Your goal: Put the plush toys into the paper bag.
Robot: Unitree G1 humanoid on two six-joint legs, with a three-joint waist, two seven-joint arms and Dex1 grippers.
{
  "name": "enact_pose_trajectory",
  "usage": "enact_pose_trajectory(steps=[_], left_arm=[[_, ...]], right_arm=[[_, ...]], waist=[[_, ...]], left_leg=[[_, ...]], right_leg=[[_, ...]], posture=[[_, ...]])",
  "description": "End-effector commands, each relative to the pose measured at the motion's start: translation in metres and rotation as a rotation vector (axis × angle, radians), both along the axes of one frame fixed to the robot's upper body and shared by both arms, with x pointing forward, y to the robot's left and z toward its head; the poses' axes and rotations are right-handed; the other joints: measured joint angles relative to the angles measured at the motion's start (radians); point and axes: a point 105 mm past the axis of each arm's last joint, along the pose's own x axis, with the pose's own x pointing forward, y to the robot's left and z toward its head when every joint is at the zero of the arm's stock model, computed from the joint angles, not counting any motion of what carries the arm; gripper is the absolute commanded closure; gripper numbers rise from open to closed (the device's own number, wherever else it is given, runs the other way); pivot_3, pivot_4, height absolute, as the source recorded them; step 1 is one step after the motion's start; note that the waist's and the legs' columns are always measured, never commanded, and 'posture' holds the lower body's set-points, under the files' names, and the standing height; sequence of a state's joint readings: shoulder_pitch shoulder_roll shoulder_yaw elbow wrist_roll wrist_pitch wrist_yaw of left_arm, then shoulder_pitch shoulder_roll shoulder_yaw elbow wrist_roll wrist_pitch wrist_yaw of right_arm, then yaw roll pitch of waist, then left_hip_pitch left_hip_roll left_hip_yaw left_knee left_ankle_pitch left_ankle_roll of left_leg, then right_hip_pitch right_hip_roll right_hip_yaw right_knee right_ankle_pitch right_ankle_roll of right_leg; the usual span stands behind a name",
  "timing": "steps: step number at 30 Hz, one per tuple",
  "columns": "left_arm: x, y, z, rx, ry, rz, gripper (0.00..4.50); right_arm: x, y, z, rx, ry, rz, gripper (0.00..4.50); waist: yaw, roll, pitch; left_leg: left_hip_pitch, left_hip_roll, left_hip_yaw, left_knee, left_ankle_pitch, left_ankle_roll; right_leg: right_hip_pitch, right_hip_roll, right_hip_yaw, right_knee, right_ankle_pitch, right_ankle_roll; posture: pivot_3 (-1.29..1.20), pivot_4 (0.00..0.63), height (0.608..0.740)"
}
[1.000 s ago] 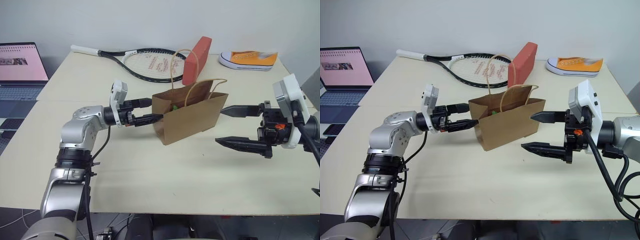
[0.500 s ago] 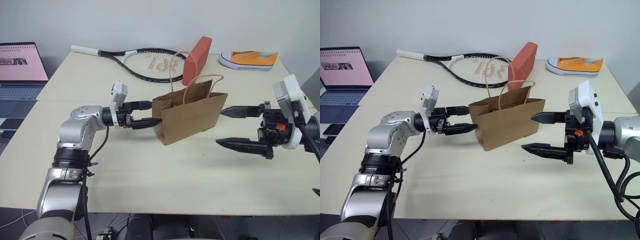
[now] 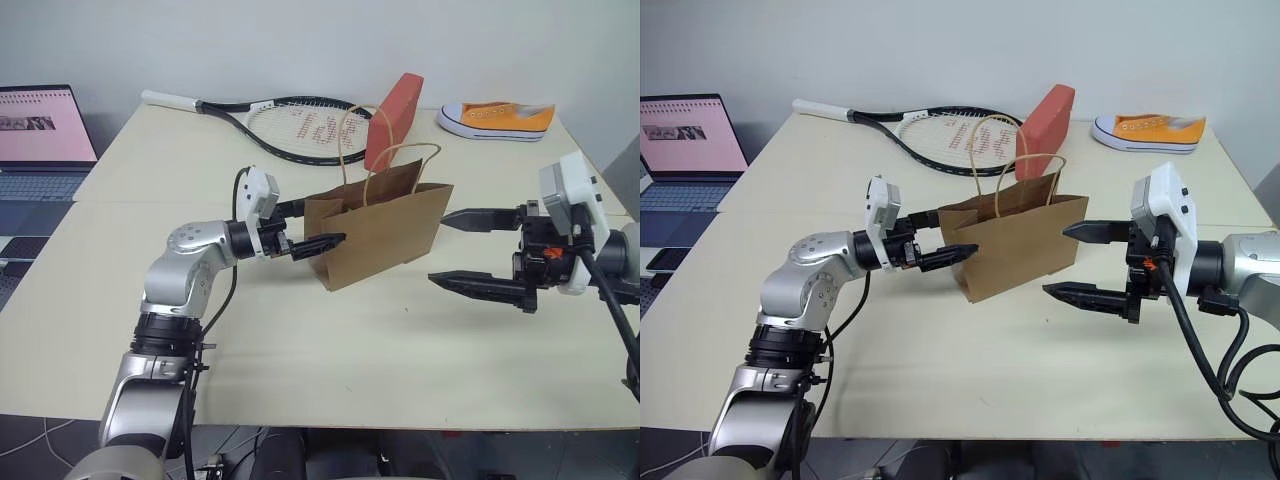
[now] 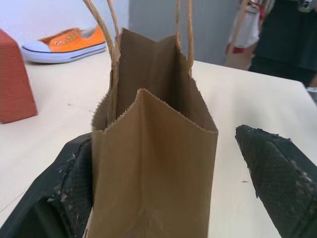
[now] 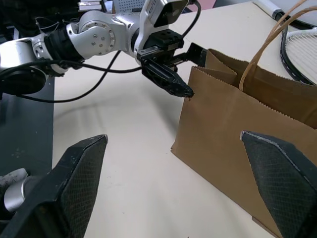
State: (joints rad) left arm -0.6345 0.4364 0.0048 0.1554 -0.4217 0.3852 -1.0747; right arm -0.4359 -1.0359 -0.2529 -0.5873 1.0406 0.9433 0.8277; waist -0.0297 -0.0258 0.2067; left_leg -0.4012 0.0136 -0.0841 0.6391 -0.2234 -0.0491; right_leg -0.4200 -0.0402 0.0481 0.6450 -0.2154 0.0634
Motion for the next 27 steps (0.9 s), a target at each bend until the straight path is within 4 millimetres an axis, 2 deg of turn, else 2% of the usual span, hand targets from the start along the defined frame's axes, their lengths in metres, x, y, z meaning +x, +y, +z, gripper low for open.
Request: enact_pose_trajectory(steps=[1,2,5,17,23,27], left_arm=[[-0.001,-0.005,0.008,-0.022,-0.041,0.009,0.03],[-0.001,-0.005,0.007,-0.024,-0.040,0.008,0.03],[0.000,-0.004,0.005,-0.015,-0.042,0.010,0.59],[0.005,-0.004,-0.001,0.002,-0.043,0.021,4.38],[0.011,-0.001,-0.004,0.012,-0.046,0.036,4.45],[0.006,-0.001,0.002,-0.004,-0.026,-0.046,4.45]], right_arm=[[-0.003,0.003,0.007,0.000,-0.054,0.018,0.00],[-0.003,0.003,0.007,0.000,-0.056,0.019,0.00],[-0.003,0.004,0.009,0.006,-0.070,0.026,0.00],[-0.004,0.007,0.007,0.015,-0.088,0.036,0.00],[0.000,0.006,0.008,0.033,-0.167,-0.005,0.00],[-0.002,-0.002,0.008,0.020,-0.194,-0.047,0.00]], waist=[[0.000,0.000,0.000],[0.000,0.000,0.000],[0.000,0.000,0.000],[0.000,0.000,0.000],[0.001,0.000,0.000],[0.001,0.000,0.000]], left_leg=[[0.000,0.000,0.000,0.000,0.000,0.000],[0.000,0.000,0.000,0.000,0.000,0.000],[0.000,0.000,0.000,0.000,0.000,0.000],[0.000,0.000,0.000,0.000,0.000,0.000],[0.000,0.000,0.000,0.001,0.000,0.000],[0.000,0.000,0.000,0.001,0.000,0.000]], right_leg=[[0.000,0.000,0.000,0.000,0.000,0.000],[0.000,0.000,0.000,0.000,0.000,0.000],[0.000,0.000,0.000,0.000,0.000,0.000],[0.000,0.000,0.000,0.000,0.000,0.000],[0.001,0.000,0.000,0.000,0.000,0.000],[0.001,0.000,0.000,0.000,0.000,0.001]], posture=[[0.00,0.150,0.740],[0.00,0.150,0.740],[0.00,0.150,0.740],[0.00,0.150,0.740],[0.00,0.150,0.740],[0.00,0.150,0.740]])
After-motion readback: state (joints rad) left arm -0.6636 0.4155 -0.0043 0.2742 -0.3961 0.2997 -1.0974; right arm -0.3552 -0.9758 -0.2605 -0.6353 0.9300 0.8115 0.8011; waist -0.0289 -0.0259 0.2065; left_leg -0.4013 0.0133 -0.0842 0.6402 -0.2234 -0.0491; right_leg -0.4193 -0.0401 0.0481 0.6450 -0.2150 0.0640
